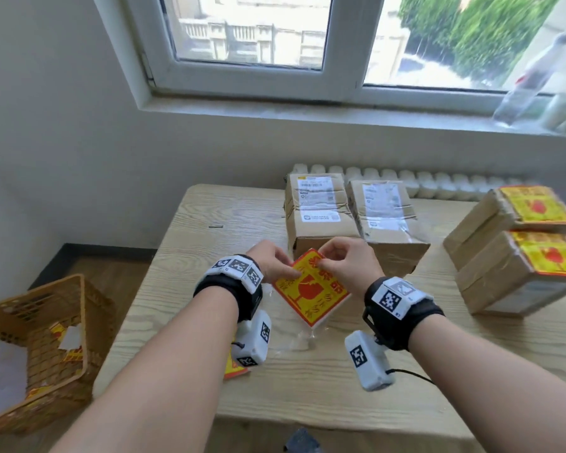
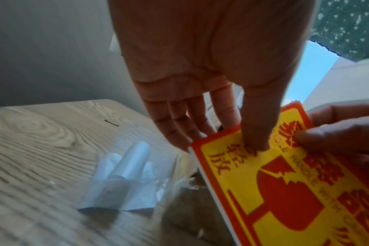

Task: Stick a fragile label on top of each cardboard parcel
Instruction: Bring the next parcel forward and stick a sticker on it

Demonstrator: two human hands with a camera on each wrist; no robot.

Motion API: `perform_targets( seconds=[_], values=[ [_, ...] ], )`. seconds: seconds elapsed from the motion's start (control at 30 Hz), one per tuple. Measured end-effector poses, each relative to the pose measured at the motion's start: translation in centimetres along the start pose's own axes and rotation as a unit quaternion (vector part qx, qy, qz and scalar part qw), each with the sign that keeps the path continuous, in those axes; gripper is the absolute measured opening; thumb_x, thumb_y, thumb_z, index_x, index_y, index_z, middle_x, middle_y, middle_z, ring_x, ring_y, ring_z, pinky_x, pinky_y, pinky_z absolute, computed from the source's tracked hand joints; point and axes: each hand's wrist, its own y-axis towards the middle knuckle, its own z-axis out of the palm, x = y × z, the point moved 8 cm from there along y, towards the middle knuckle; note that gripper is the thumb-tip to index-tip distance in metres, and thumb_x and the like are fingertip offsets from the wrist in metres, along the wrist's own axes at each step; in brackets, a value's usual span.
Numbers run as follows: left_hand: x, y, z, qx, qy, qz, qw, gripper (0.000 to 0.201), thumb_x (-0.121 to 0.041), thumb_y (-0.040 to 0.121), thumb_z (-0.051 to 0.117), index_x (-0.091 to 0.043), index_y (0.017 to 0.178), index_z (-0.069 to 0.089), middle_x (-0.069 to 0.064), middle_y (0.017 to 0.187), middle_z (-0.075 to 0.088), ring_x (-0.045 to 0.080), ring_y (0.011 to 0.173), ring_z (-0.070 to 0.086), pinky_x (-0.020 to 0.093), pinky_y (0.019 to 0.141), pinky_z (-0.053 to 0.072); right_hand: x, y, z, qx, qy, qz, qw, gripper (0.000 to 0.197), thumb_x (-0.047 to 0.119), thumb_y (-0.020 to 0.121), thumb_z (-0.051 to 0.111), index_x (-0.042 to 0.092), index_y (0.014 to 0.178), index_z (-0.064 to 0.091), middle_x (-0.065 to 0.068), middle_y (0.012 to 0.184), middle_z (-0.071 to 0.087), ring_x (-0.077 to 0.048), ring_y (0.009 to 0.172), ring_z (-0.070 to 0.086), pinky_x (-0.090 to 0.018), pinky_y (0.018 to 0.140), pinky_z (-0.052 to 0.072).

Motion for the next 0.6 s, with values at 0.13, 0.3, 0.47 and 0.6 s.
perform_targets(
  seconds=[0.13,0.3,0.47,0.6],
  values=[
    [-2.9,0.1,-0.3,-0.017,-0.123,-0.012,0.992,0.011,-0.010,0.086,0.067,-0.011,0.076,0.063,0.009,0.084,0.068,0.018,0.076,0.065,0.028,0.070,0.055,0.4,0.5,-5.2,-0.072,0.046,-0.009,0.996,0.011,0.037,0.083,0.069,0.027,0.079,0.069,0.010,0.078,0.069,-0.008,0.076,0.066,-0.026,0.068,0.053],
    [-7.4,0.5,-0.2,-0.062,-0.332,0.003,0.941,0.009,-0.003,0.095,0.052,-0.001,0.096,0.061,0.014,0.097,0.067,0.025,0.087,0.066,0.026,0.059,0.056,-4.2,1.6,-13.3,-0.209,0.001,0.090,0.974,0.017,0.034,0.089,0.058,0.023,0.096,0.069,0.006,0.096,0.070,-0.014,0.089,0.063,-0.031,0.082,0.051],
    [-10.8,2.2,2.4,-0.049,-0.400,-0.019,0.915,0.030,-0.007,0.100,0.044,0.002,0.127,0.051,0.019,0.125,0.062,0.030,0.115,0.061,0.033,0.077,0.052,-10.6,3.3,-14.3,-0.133,-0.070,0.192,0.970,0.039,0.040,0.087,0.057,0.017,0.118,0.058,-0.007,0.124,0.061,-0.026,0.111,0.057,-0.039,0.094,0.047],
    [-13.2,3.7,4.4,-0.040,-0.432,-0.029,0.901,0.031,-0.005,0.101,0.040,0.004,0.129,0.047,0.021,0.131,0.058,0.033,0.119,0.057,0.037,0.084,0.048,-13.6,3.4,-13.3,-0.046,-0.026,0.251,0.966,0.067,0.051,0.085,0.059,0.014,0.139,0.042,-0.008,0.139,0.050,-0.028,0.122,0.052,-0.042,0.099,0.047]
  ],
)
